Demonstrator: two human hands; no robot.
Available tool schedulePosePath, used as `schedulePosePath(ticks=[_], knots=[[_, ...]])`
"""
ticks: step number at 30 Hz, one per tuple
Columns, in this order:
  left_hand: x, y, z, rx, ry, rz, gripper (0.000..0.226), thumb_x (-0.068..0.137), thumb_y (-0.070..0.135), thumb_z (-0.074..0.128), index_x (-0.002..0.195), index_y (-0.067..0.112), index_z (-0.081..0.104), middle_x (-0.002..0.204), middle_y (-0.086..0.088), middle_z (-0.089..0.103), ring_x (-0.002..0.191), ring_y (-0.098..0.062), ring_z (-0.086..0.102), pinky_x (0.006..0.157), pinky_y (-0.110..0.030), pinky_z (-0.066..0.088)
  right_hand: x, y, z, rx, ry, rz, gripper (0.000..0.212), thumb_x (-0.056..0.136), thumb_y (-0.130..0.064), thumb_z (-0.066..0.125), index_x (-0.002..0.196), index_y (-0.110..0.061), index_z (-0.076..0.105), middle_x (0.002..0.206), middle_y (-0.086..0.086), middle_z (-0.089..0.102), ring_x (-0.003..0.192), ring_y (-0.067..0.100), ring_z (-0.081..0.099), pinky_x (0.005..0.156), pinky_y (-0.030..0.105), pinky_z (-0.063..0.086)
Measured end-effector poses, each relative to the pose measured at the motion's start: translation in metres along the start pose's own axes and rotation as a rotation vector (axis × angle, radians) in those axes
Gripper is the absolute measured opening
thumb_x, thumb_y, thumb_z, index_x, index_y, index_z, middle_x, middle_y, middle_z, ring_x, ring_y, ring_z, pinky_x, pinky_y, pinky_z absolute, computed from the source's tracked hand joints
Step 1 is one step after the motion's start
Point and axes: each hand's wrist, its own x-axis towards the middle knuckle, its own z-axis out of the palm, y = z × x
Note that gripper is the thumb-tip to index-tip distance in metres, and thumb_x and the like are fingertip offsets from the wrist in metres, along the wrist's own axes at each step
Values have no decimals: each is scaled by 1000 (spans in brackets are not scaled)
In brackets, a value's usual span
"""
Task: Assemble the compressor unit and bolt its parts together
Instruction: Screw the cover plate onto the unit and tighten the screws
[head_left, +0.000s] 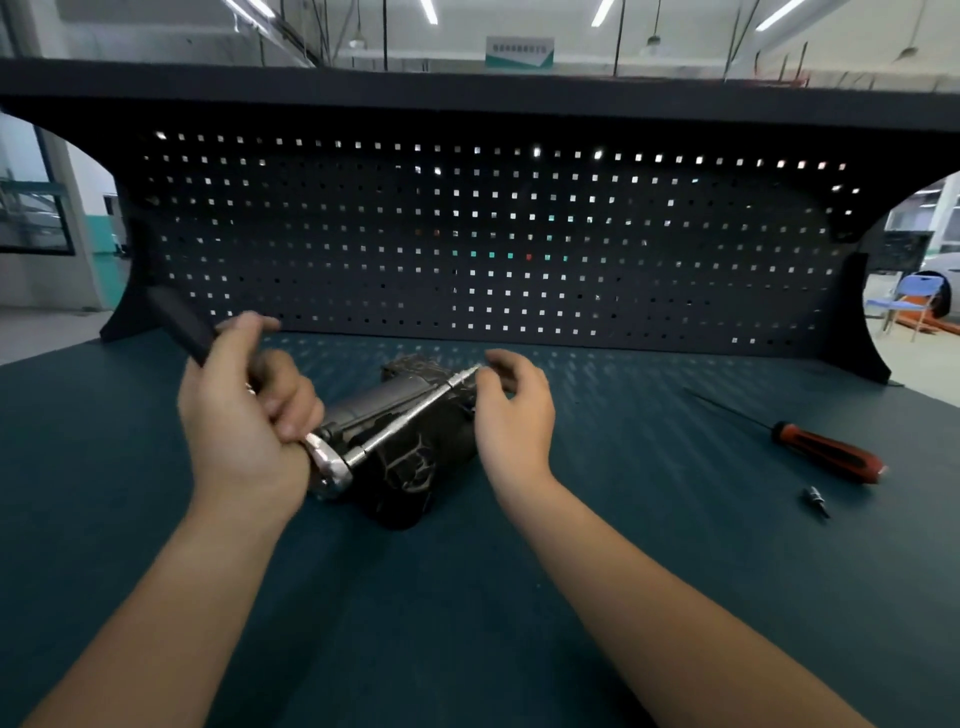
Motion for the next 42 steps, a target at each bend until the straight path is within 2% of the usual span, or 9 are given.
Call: schedulePosePath(ticks=[6,10,15,19,23,27,31,34,42], knots=[[-41,-10,20,512,-370,725,15,89,39,56,79,32,65,71,27,61,63,10,55,63,-5,41,-26,-1,-49,-107,-179,117,11,91,-27,52,80,-28,54,93,-4,59,84,8,57,67,17,39],[-62,-29,31,640,-729,941,8,91,24,55,91,17,59,87,9,62,76,9,58,69,-2,41,-41,-3,-103,-346,-245,105,27,92,-31,50,68,-20,55,72,-4,58,62,3,51,56,11,36],[-70,-46,36,965,-1066,920,40,74,19,53,113,26,51,73,11,71,61,-4,64,50,-16,48,-59,-30,-138,-159,-784,544,70,69,-76,32,62,-13,63,54,7,64,41,14,58,37,17,39],[-77,-49,38,1114,-1190,747,61,74,31,48,134,30,33,54,10,62,50,-10,56,42,-12,31,-54,-33,-152,-75,-816,590,72,53,-79,38,62,-11,64,57,13,64,42,18,59,36,18,40],[-88,-64,35,1109,-1201,435,70,78,70,20,124,61,-32,78,9,61,84,-9,52,57,-16,31,-52,-28,-156,-51,-918,621,96,56,-84,29,88,-2,67,63,12,66,48,17,62,41,19,45],[-82,-70,33,1129,-1226,508,64,78,78,9,122,61,-35,101,13,50,95,-7,44,71,-16,30,-56,-32,-154,-46,-941,614,61,68,-72,42,70,-20,72,60,11,65,44,15,61,41,17,45],[-42,-56,25,1106,-894,528,56,83,68,22,137,54,18,110,9,54,100,-12,51,91,-33,40,-56,-28,-153,-121,-892,644,26,89,-22,49,91,-2,66,53,7,62,39,12,57,38,16,43],[18,-48,-16,1385,-381,484,55,86,45,33,123,12,57,119,-15,58,111,-33,53,95,-48,40,-59,-22,-148,-279,-813,639,28,89,-30,48,99,-10,64,53,0,57,38,10,52,37,16,39],[52,-61,-72,1095,55,-371,50,96,45,36,114,3,57,123,-21,54,106,-34,50,88,-36,34,-55,-3,-152,-688,-689,-68,22,76,-37,72,78,-16,67,62,-6,53,55,0,46,52,14,33]])
